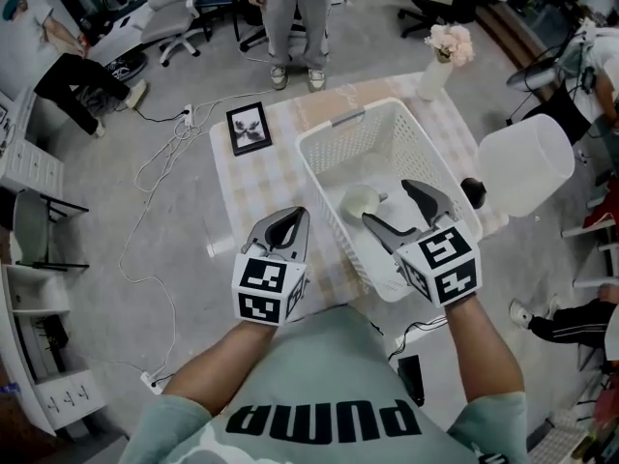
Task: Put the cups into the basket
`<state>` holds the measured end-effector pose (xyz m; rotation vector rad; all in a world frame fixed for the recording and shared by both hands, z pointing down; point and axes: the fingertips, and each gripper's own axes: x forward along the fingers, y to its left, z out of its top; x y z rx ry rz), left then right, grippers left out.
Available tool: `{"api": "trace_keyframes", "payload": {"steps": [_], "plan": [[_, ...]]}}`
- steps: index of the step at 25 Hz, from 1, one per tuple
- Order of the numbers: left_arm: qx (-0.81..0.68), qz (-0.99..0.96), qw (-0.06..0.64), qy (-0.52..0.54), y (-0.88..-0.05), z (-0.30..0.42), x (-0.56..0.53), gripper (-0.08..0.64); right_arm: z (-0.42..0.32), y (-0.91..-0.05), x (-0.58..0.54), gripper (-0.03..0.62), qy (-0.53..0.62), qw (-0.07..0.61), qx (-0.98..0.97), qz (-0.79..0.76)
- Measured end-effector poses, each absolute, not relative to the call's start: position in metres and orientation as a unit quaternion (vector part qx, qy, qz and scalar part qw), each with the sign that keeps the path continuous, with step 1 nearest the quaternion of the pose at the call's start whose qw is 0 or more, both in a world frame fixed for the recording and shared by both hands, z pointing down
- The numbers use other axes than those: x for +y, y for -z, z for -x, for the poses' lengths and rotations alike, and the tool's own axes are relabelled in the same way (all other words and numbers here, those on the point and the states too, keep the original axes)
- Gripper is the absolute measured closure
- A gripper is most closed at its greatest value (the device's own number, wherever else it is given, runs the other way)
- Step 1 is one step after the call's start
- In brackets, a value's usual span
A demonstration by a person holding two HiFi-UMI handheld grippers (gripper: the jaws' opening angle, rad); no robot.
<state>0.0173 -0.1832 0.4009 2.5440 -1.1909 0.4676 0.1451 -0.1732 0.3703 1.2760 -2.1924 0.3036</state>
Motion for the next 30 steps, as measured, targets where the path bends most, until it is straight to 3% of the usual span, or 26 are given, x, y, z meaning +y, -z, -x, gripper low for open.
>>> {"api": "trace_keyframes", "payload": {"steps": [2, 3, 4, 5, 10, 18, 30], "plan": [[-0.407, -0.888, 0.141, -0.159, -0.396, -0.016, -0.177, 0.558, -0.140, -0.362, -0.162, 0.235, -0.110, 0.275, -0.817, -0.495], [-0.403, -0.891, 0.139, -0.157, -0.394, -0.016, -0.174, 0.558, -0.138, -0.358, -0.156, 0.278, -0.106, 0.267, -0.813, -0.506], [-0.399, -0.893, 0.139, -0.155, -0.392, -0.016, -0.170, 0.558, -0.136, -0.354, -0.151, 0.374, -0.103, 0.259, -0.810, -0.517], [-0.395, -0.895, 0.139, -0.153, -0.390, -0.015, -0.167, 0.558, -0.134, -0.351, -0.146, 0.425, -0.100, 0.251, -0.806, -0.526], [-0.380, -0.904, 0.134, -0.146, -0.383, -0.006, -0.152, 0.558, -0.114, -0.343, -0.122, 0.555, -0.092, 0.217, -0.790, -0.566], [-0.353, -0.917, 0.125, -0.138, -0.379, 0.012, -0.130, 0.558, -0.064, -0.357, -0.094, 0.577, -0.117, 0.178, -0.777, -0.592], [-0.329, -0.927, 0.129, -0.126, -0.383, 0.036, -0.089, 0.558, -0.040, -0.378, -0.056, 0.578, -0.134, 0.173, -0.756, -0.617]]}}
